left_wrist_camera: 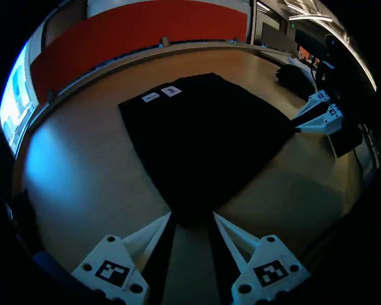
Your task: Fold towel
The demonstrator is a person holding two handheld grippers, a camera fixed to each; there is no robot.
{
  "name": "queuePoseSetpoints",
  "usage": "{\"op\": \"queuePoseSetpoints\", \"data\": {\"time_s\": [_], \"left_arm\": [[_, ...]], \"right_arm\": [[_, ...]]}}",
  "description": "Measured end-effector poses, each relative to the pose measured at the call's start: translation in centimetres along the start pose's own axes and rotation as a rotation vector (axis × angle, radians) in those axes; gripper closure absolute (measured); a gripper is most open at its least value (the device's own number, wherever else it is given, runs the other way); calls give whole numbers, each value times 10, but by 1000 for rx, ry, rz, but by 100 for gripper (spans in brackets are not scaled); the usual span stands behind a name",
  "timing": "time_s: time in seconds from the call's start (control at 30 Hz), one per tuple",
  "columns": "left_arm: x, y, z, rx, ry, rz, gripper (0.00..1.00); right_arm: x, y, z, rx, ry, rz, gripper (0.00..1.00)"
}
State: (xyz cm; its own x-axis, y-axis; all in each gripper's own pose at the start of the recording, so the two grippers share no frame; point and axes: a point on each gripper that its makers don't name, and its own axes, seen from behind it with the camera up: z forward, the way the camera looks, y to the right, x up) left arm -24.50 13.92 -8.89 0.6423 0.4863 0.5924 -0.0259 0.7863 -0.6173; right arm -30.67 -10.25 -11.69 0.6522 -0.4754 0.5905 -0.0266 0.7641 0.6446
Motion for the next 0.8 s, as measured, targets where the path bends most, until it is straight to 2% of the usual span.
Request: {"op": "queuePoseSetpoints", "data": {"time_s": [0.2, 0.27, 0.47, 0.8], "left_arm": [[0, 1, -1, 3, -1, -1, 59], [0, 0, -1, 5, -3, -4, 63], [0, -2, -1, 23, -11, -6, 90], [2, 0, -2, 31, -18, -16, 92]], "right_arm": [[-1, -1, -1, 1, -3, -3, 81], [0, -1, -1, 3, -2, 1, 83], [3, -3, -2, 14, 2, 11, 85], [7, -4, -3, 9, 7, 7, 87]]}}
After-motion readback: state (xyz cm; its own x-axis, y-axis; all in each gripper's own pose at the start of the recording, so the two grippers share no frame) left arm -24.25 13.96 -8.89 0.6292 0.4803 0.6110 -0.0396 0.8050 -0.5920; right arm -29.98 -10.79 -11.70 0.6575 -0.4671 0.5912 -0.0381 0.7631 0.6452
